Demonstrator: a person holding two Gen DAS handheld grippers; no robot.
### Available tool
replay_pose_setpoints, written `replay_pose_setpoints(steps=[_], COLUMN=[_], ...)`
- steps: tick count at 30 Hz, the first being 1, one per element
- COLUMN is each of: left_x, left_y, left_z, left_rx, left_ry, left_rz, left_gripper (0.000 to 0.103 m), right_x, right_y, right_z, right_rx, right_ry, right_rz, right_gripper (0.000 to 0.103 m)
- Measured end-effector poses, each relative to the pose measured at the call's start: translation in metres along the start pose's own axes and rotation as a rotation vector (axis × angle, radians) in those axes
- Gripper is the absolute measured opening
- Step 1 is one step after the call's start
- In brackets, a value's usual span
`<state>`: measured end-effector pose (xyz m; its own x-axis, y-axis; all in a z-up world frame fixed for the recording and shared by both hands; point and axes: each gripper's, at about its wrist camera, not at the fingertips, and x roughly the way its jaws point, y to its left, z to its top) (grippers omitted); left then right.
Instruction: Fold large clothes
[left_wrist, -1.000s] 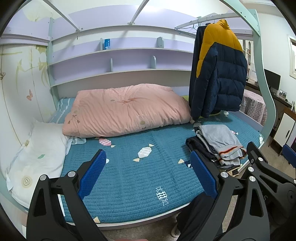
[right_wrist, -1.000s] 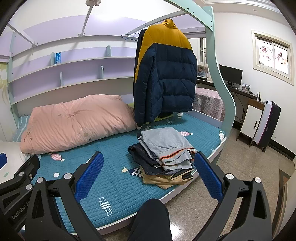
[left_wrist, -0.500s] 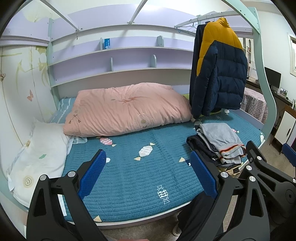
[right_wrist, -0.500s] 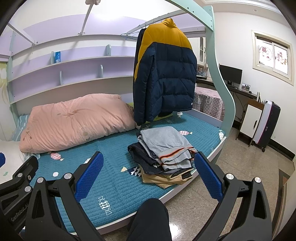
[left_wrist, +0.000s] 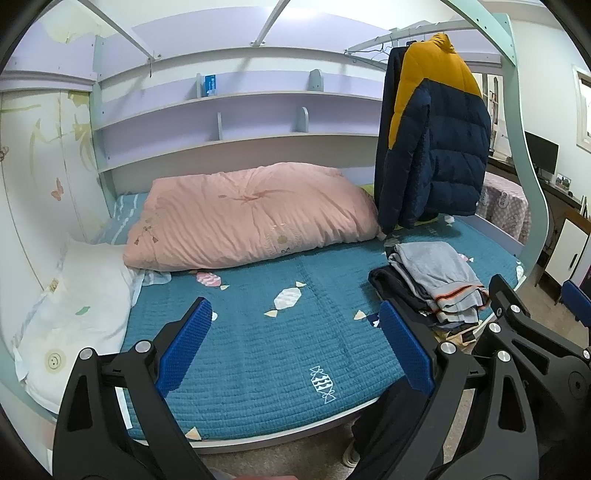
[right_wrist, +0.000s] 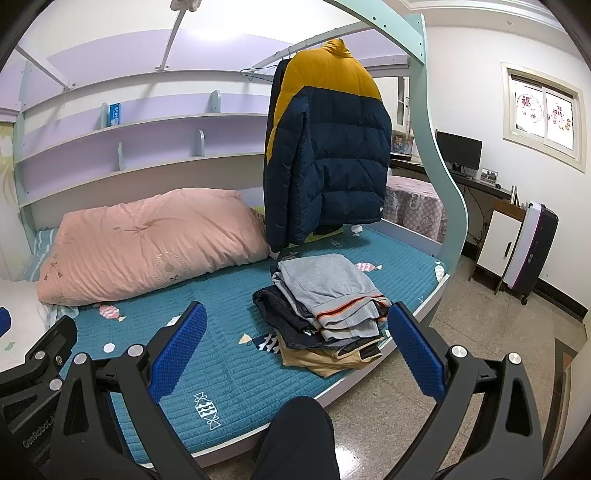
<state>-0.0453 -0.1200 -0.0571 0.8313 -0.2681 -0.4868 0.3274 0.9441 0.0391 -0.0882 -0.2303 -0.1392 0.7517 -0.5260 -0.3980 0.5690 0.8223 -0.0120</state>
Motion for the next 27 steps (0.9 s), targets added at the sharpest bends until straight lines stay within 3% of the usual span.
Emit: replay_pose_setpoints(steps=[27], left_x=[-0.0026], left_y=[-0.0014], left_z=[-0.0015], left_rx=[-0.010], left_ry=[0.020], left_rz=[0.011], left_gripper=[0.093], right_x=[-0.0076], right_y=[-0.0056], right_z=[-0.0027], right_rx=[0.008], right_ry=[-0.005], right_rz=[-0.002], right_gripper=[0.095])
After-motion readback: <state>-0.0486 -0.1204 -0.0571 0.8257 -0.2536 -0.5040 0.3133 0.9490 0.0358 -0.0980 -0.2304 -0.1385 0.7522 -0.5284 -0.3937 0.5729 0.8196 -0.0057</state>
